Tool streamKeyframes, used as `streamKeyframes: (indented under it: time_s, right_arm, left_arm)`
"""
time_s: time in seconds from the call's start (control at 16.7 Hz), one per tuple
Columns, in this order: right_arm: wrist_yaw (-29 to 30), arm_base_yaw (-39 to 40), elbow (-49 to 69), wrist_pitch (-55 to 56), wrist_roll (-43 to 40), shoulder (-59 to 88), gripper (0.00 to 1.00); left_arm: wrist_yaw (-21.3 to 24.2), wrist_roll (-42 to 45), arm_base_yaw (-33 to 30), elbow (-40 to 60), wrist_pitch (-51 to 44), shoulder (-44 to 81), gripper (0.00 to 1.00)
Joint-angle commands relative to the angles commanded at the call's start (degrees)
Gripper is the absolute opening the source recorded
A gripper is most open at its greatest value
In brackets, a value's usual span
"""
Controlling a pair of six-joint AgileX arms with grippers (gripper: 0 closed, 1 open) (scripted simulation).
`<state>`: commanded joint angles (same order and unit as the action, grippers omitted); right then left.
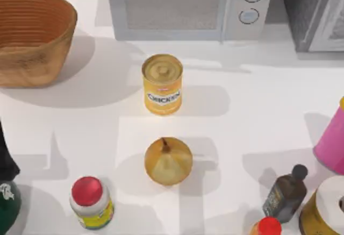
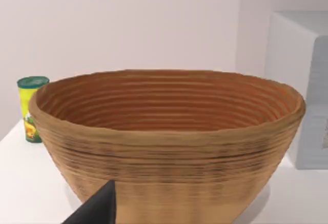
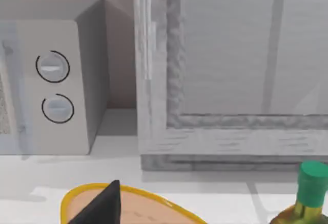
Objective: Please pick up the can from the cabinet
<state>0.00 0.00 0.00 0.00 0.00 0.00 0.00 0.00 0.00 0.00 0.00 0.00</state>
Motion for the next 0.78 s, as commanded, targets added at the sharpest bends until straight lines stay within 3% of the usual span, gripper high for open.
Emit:
streamKeyframes:
  time_s: [0.36,0.78]
  right_arm:
    - [0.99,0.47,6.04,-1.19,0.08,4.66,1.00]
    - [4.39,3.74,35.45,-8.31,0.37,27.72,1.00]
  left_arm:
    - [0.00,0.00,0.00,0.00,0.00,0.00,1.00]
    - [0.00,0.00,0.00,0.00,0.00,0.00,1.00]
